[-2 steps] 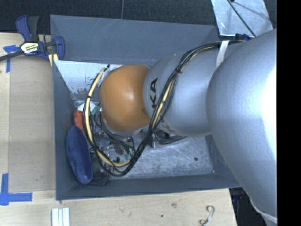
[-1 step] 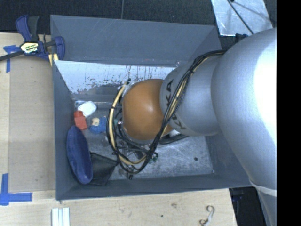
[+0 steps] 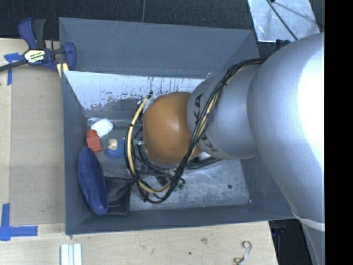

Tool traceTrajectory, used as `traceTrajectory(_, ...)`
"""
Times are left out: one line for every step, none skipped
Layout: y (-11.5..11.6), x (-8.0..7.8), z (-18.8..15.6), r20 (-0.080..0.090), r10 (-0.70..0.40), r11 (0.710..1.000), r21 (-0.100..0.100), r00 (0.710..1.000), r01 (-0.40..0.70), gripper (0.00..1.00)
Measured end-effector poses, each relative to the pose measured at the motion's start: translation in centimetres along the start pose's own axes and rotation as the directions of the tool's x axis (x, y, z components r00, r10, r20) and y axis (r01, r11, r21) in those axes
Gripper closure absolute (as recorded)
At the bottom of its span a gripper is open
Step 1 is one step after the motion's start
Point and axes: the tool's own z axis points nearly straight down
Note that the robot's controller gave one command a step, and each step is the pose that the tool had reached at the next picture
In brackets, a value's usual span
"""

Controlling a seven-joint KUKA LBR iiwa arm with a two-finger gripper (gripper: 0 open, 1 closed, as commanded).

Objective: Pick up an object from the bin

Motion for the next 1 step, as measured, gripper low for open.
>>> traceTrajectory(-2.52,-1.11,-16.61,0.011,-0.009,1.0,0.002,1.0,0.009,1.0)
